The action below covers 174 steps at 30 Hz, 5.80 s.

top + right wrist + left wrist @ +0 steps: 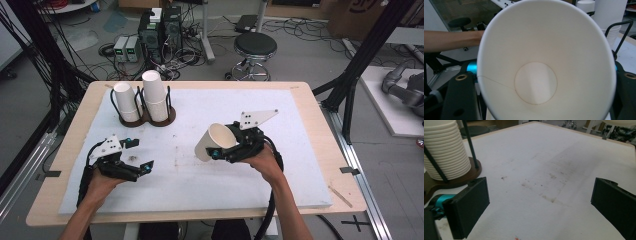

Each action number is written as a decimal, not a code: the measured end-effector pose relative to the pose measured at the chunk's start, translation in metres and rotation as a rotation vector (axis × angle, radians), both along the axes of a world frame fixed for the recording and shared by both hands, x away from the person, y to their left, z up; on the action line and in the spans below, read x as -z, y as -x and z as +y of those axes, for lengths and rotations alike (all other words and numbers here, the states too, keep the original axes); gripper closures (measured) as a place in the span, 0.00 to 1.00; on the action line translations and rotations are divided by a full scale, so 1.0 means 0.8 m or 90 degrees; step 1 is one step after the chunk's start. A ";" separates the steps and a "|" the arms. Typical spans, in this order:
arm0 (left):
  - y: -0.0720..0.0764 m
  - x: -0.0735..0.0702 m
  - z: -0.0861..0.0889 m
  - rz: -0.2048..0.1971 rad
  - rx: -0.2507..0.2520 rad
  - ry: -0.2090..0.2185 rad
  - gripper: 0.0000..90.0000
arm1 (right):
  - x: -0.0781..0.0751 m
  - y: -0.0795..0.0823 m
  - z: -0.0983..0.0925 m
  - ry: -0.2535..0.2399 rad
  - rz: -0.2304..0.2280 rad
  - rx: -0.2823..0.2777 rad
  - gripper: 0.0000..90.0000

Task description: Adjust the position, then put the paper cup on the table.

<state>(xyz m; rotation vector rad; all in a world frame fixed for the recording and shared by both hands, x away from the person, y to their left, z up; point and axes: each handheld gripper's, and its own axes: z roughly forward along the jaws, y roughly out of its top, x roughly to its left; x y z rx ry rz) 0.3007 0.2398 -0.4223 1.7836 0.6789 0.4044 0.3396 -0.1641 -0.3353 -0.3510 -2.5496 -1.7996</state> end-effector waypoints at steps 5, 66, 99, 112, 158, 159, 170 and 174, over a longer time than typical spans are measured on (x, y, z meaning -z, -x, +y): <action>0.000 0.010 0.007 0.003 -0.017 0.007 0.02 | 0.000 0.001 0.000 0.001 -0.001 0.003 0.32; 0.003 0.039 0.014 -0.015 -0.046 0.038 0.02 | 0.038 -0.034 0.066 0.213 -0.027 0.160 0.32; 0.000 0.035 0.019 -0.029 -0.063 0.057 0.02 | 0.081 -0.055 0.102 0.327 -0.028 0.213 0.32; 0.001 0.035 0.020 -0.030 -0.062 0.057 0.02 | 0.096 -0.057 0.102 0.321 -0.009 0.217 0.32; 0.005 0.039 0.016 -0.024 -0.042 0.061 0.02 | 0.108 -0.002 -0.029 0.181 0.015 0.264 0.17; 0.005 0.039 0.016 -0.023 -0.039 0.063 0.02 | 0.109 0.001 -0.035 0.170 0.008 0.266 0.17; 0.006 0.040 0.017 -0.022 -0.014 0.071 0.02 | 0.118 0.034 -0.091 0.069 -0.020 0.279 0.17; 0.007 0.039 0.016 -0.024 -0.007 0.071 0.02 | 0.125 0.038 -0.109 0.055 -0.014 0.287 0.17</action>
